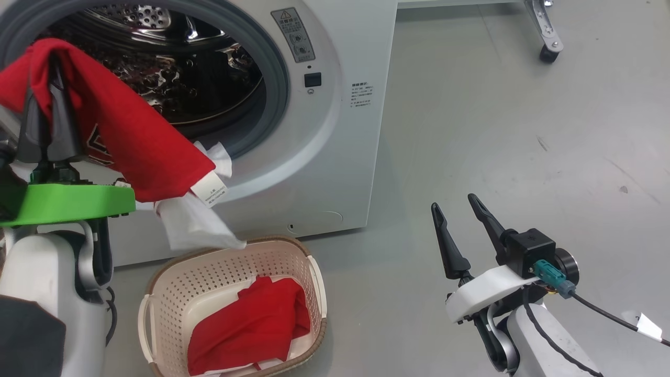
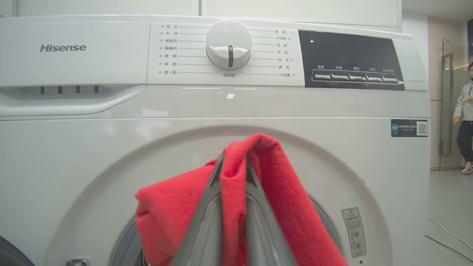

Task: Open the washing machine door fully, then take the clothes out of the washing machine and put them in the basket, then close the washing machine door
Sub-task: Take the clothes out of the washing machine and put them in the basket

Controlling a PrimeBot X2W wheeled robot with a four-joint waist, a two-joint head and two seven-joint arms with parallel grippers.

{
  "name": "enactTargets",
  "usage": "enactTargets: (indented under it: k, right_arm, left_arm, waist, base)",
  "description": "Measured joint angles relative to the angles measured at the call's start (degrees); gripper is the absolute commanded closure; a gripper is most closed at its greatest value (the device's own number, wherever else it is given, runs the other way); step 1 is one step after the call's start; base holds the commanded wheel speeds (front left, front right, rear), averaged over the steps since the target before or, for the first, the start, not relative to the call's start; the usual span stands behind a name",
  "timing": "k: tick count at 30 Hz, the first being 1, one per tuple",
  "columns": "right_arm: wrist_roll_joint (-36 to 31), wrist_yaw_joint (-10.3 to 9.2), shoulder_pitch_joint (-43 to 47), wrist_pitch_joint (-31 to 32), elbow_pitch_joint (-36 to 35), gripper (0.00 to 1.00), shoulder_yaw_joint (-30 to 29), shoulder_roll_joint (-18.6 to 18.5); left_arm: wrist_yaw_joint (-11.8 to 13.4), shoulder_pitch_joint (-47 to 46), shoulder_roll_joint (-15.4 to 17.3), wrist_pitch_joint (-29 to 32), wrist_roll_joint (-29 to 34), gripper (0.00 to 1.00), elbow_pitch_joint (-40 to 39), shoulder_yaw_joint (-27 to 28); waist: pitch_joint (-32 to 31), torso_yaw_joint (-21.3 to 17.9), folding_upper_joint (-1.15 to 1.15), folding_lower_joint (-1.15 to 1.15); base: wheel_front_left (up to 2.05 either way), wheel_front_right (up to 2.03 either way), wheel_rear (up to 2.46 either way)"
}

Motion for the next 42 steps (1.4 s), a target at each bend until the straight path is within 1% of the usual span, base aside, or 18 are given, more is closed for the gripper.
enactTargets:
  k: [4,10,16,19,23,29,37,42]
  right_arm:
    - [-0.26,0.47,0.42,0.00,-0.01,0.00,-0.05,0.01]
    - [-0.27,0.49,1.49,0.00,-0.07,0.00,-0.12,0.02]
    - [-0.32,0.52,1.78,0.00,-0.15,0.00,-0.25,0.02]
    - [-0.33,0.99,1.88,0.01,-0.23,0.00,-0.26,0.02]
    - [-0.33,1.01,1.91,0.00,-0.58,0.00,-0.08,0.02]
    - [-0.33,1.05,1.89,0.01,-1.40,0.00,-0.13,0.05]
    - [-0.32,1.05,0.99,0.00,-3.11,0.00,0.69,0.03]
    - [-0.22,0.99,-0.32,0.00,-4.32,0.00,1.57,0.04]
  left_arm:
    - [0.43,1.21,-0.07,-0.20,0.11,1.00,-4.54,0.47]
    - [0.93,3.81,-0.32,-0.45,1.04,1.00,-10.39,0.75]
    - [0.94,7.68,-1.68,-0.43,1.11,1.00,-11.51,-0.37]
    - [1.14,10.85,-2.08,0.20,1.09,1.00,-11.26,-1.18]
    - [1.45,14.96,-2.81,2.10,0.92,1.00,-9.80,-1.60]
    - [1.96,19.99,-3.99,3.70,-1.34,1.00,-5.31,-2.29]
    - [1.81,22.08,-4.14,6.49,-2.86,1.00,4.43,-4.30]
    - [0.77,21.83,-4.14,6.71,-3.74,1.00,10.45,-5.13]
  waist:
    - [-1.31,0.32,0.00,0.00]
    - [-2.36,0.48,0.00,0.00]
    - [-2.41,0.45,0.00,0.00]
    - [-2.31,0.37,0.00,0.00]
    - [-1.90,0.16,0.00,0.00]
    - [-0.63,-0.46,0.00,0.00]
    - [2.19,-1.15,0.00,0.00]
    - [4.85,-1.79,0.00,0.00]
  base:
    - [0.00,0.00,0.00]
    - [0.00,0.00,0.00]
    - [0.00,0.00,0.00]
    - [0.00,0.00,0.00]
    - [0.00,0.00,0.00]
    - [0.00,0.00,0.00]
    - [0.00,0.00,0.00]
    - [0.00,0.00,0.00]
